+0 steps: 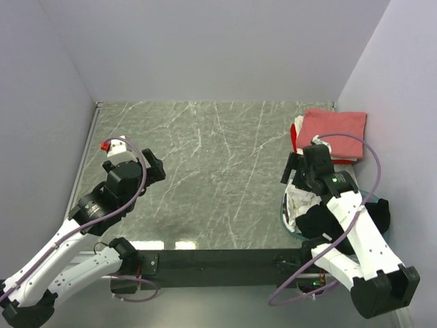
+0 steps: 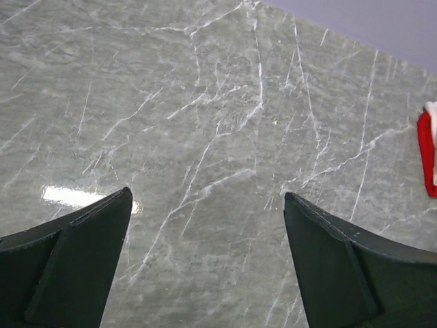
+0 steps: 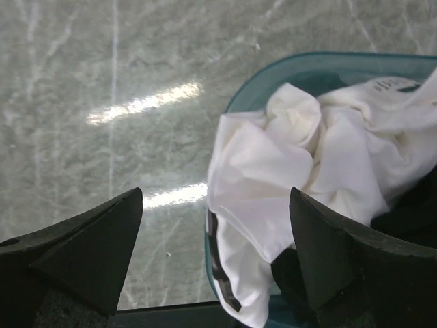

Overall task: Fold and stack the t-shirts
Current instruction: Grab the tshirt from the pile

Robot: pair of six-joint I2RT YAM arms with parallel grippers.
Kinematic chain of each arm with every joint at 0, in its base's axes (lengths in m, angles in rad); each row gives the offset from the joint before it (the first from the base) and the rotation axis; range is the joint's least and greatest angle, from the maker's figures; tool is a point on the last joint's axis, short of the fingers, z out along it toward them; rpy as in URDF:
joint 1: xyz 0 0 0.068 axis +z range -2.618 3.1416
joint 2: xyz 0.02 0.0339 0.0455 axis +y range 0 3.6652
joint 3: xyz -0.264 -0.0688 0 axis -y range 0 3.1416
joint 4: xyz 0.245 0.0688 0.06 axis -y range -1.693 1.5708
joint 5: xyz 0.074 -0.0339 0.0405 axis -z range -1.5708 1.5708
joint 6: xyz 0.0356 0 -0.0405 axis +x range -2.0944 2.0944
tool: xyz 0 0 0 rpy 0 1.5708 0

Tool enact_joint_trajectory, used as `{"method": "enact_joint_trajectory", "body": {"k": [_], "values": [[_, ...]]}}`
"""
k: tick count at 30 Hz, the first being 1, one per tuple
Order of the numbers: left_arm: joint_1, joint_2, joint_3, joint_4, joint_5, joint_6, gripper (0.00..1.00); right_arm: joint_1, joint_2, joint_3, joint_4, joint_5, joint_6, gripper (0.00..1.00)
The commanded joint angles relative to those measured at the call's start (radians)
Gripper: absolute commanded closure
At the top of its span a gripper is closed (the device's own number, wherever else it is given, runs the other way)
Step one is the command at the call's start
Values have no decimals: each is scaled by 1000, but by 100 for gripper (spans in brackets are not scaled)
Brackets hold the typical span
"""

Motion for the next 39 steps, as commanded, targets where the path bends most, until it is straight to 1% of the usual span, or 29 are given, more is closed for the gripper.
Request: {"method": "enact_joint_trajectory", "body": {"k": [1, 9, 13, 17, 20, 24, 27, 28, 30, 31, 32, 33, 34, 36, 37, 38, 39], "values": [[2, -32, 33, 4, -20, -23, 1, 11, 17, 22, -54, 95, 38, 6], [2, -75, 36, -15, -26, -24, 1, 22, 109, -21, -32, 72, 37, 5], [2, -91, 31, -10, -29, -25, 1, 40, 152, -7, -41, 72, 46, 5], [2, -97, 28, -5, -31, -21, 1, 51, 144, -5, -6, 62, 63, 4], [3, -95, 29, -7, -29, -21, 1, 51, 163, -12, 8, 86, 90, 4], [3, -98, 36, -13, -28, -23, 1, 55, 241, -30, 5, 133, 126, 4], [2, -117, 36, -13, -25, -21, 1, 59, 241, -59, 24, 151, 146, 5], [2, -123, 36, -7, -22, -21, 1, 57, 236, -64, 31, 149, 150, 7], [3, -138, 29, 2, -19, -15, 1, 59, 221, -79, 51, 137, 159, 11], [2, -141, 28, 10, -16, -11, 1, 59, 216, -82, 58, 132, 159, 16], [2, -146, 28, 13, -16, -9, 1, 59, 216, -85, 64, 131, 158, 18], [2, -149, 28, 14, -16, -9, 1, 57, 216, -88, 64, 135, 158, 21], [2, -151, 26, 14, -19, -11, 1, 59, 216, -90, 64, 137, 156, 33], [2, -149, 25, 13, -22, -12, 1, 59, 218, -90, 67, 138, 152, 46], [3, -148, 25, 13, -23, -14, 1, 59, 219, -90, 69, 137, 150, 63], [2, -145, 23, 10, -23, -15, 1, 57, 218, -90, 67, 135, 149, 74], [2, -141, 22, 8, -25, -17, 1, 59, 218, -87, 67, 134, 147, 88]]}}
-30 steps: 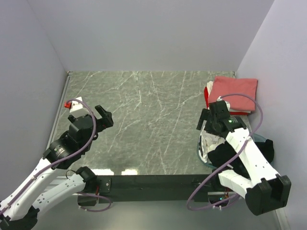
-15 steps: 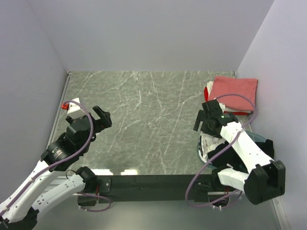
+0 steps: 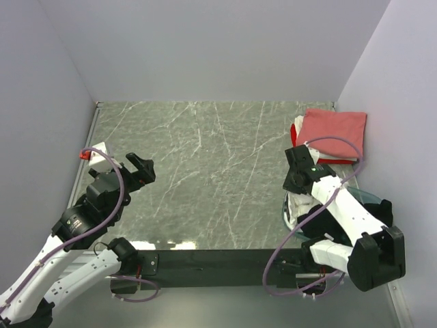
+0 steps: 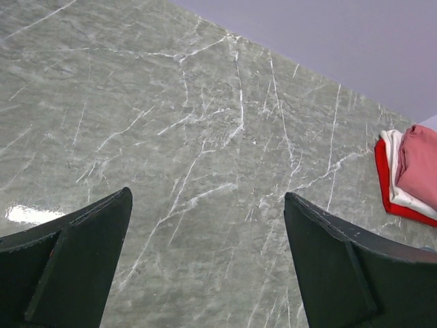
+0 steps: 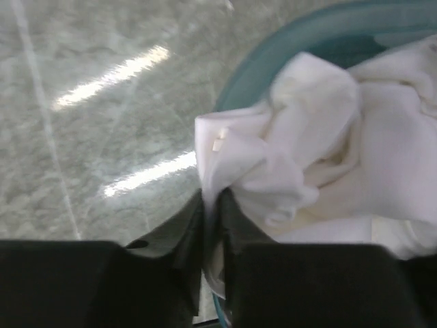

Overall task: Fold and stack the t-shirts
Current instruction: Grab the tshirt from the pile

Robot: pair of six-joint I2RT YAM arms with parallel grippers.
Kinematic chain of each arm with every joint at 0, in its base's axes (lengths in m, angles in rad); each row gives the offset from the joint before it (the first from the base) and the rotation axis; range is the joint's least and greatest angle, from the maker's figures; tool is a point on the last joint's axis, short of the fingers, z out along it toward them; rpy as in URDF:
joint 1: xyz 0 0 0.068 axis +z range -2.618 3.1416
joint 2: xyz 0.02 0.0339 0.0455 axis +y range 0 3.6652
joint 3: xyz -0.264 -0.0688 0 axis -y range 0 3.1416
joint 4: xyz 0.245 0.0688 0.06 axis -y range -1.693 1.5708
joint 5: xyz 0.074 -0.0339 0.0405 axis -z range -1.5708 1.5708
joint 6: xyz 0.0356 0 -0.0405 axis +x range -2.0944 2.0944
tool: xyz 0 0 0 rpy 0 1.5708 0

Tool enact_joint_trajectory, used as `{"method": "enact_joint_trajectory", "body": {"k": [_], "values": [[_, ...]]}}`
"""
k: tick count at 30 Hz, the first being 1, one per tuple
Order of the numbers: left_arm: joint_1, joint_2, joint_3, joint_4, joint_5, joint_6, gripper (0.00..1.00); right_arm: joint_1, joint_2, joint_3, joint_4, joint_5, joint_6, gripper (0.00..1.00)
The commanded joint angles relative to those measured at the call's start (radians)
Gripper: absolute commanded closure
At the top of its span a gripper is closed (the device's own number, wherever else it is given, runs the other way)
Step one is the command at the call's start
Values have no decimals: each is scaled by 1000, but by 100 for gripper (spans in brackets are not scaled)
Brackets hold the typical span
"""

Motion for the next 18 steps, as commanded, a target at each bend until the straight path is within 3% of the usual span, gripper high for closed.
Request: {"method": "enact_joint_trajectory", "body": {"k": [1, 8, 18], "values": [[2, 8, 23, 22, -13, -1, 1, -1, -17, 0, 0, 34, 0, 100], [2, 22, 26, 22, -10, -1, 1, 1, -84, 78, -54, 46, 1, 100], [2, 25, 28, 20, 0, 4, 1, 2, -50, 437, -187, 111, -46, 100]]}}
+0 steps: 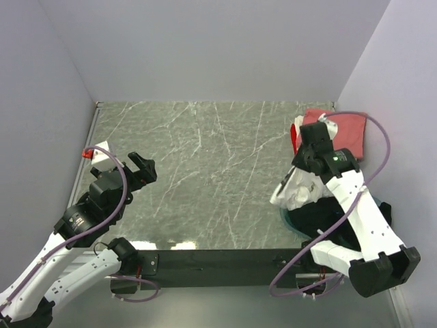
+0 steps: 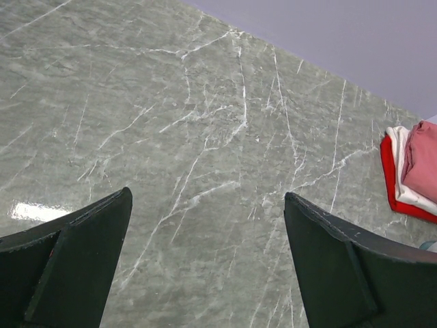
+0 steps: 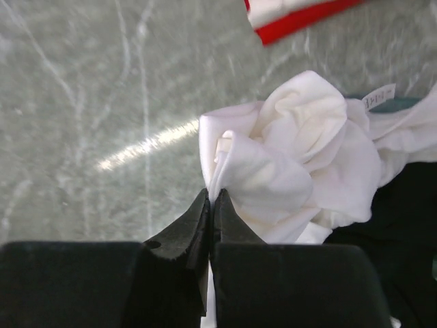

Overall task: Fold and stack the t-shirts
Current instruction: Grab the tshirt from the pile, then move the tshirt to the center of the board

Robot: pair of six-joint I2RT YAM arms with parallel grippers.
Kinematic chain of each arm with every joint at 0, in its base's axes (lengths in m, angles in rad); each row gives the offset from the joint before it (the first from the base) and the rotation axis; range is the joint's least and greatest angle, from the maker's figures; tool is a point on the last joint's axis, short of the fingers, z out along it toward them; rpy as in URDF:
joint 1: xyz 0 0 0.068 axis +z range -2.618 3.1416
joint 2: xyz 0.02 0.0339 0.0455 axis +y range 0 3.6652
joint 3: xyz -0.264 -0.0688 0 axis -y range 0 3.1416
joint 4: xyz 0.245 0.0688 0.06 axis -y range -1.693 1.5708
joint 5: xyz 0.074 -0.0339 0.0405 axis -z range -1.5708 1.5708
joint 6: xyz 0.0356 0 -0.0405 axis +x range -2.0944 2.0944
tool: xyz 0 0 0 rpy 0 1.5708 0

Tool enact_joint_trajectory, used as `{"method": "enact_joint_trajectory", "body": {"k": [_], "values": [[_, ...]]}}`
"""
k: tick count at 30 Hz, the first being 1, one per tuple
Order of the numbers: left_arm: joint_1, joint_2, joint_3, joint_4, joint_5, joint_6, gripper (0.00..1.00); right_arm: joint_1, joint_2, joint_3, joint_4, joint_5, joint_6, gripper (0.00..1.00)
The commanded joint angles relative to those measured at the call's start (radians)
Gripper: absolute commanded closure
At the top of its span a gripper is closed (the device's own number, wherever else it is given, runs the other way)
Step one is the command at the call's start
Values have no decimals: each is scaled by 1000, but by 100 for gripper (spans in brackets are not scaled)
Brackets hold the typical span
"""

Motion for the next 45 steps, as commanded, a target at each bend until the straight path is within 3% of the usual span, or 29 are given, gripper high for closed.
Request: {"method": "enact_joint_trajectory", "body": {"k": [1, 13, 19, 26, 34, 45], "values": [[2, 6, 26, 22, 0, 4, 1, 1, 8, 117, -33, 46, -26, 100], [2, 38, 28, 17, 7, -2, 1, 1, -7, 524, -230, 187, -74, 100], [2, 30, 20, 25, 14, -2, 1, -1, 70, 740, -253, 171, -85, 100], [2, 32, 16, 36, 22, 1, 1, 1, 154, 994, -207, 41, -117, 100], [2, 50, 17, 33, 25, -2, 1, 1, 182, 1173, -51, -193, -146, 100], [2, 47, 13, 36, 14, -3, 1, 21, 169, 1027, 287, -625, -35, 100]]}}
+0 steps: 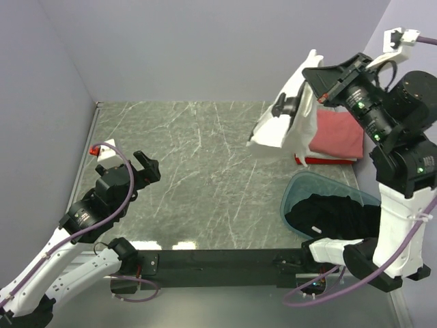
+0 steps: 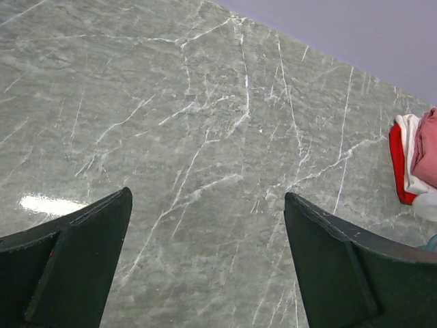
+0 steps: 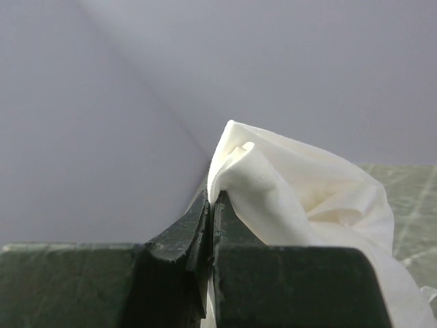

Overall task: Fold and stack the t-shirts
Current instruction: Move the tshirt to the center of the board

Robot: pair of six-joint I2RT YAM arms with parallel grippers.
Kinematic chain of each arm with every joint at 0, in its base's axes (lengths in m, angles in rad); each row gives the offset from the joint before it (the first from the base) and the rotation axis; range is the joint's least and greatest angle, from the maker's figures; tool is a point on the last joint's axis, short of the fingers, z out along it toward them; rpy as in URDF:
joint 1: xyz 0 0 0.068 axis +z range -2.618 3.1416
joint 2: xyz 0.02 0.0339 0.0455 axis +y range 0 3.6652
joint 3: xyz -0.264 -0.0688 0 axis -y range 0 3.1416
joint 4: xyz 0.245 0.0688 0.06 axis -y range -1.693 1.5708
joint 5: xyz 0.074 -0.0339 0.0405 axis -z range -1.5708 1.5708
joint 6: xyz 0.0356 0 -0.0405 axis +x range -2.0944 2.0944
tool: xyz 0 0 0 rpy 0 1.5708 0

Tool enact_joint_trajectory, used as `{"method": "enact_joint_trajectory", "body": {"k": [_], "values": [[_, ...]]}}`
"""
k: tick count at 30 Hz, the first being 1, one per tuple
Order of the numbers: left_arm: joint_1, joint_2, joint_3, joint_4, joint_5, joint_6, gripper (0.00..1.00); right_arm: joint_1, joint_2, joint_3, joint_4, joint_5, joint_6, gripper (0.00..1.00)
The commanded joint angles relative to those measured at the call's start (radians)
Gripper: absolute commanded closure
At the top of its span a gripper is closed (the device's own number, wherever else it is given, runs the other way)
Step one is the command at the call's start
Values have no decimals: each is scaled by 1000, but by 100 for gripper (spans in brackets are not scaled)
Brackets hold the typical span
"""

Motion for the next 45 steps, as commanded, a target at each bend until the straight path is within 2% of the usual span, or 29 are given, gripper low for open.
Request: {"method": "enact_joint_trajectory", "body": {"k": [1, 6, 10, 13, 15, 17, 20, 25, 31, 33, 38, 45], "values": [[2, 2, 13, 34, -5, -3, 1, 32, 10, -84, 203, -163, 38, 100], [2, 16, -6, 68, 3, -2, 1, 237, 23, -253, 243, -5, -23, 100], [2, 40, -1, 72, 6, 5, 1, 333, 40, -401, 266, 114, -43, 100], [2, 40, 3, 66, 3, 14, 1, 394, 83, -504, 251, 190, -71, 50], [0, 36, -4, 74, 9, 21, 1, 407, 124, -527, 204, 260, -75, 21], [0, 26, -10, 92, 12, 29, 2, 408, 166, -583, 152, 389, -66, 13], [0, 33, -29, 143, 63, 67, 7, 401, 136, -743, 197, 472, -34, 10], [-10, 175, -47, 201, 171, 81, 13, 371, 60, -1016, 341, 414, 38, 9], [-177, 365, -24, 342, 162, 55, 13, 345, 94, -1176, 392, 402, 89, 9], [-199, 445, 17, 367, 165, 66, 12, 318, 99, -1234, 446, 373, 95, 10], [-211, 588, 89, 427, 225, 81, 12, 296, 131, -1284, 521, 282, 89, 16], [-210, 772, 178, 453, 218, 90, 9, 295, 229, -1295, 579, 219, 90, 17]]}}
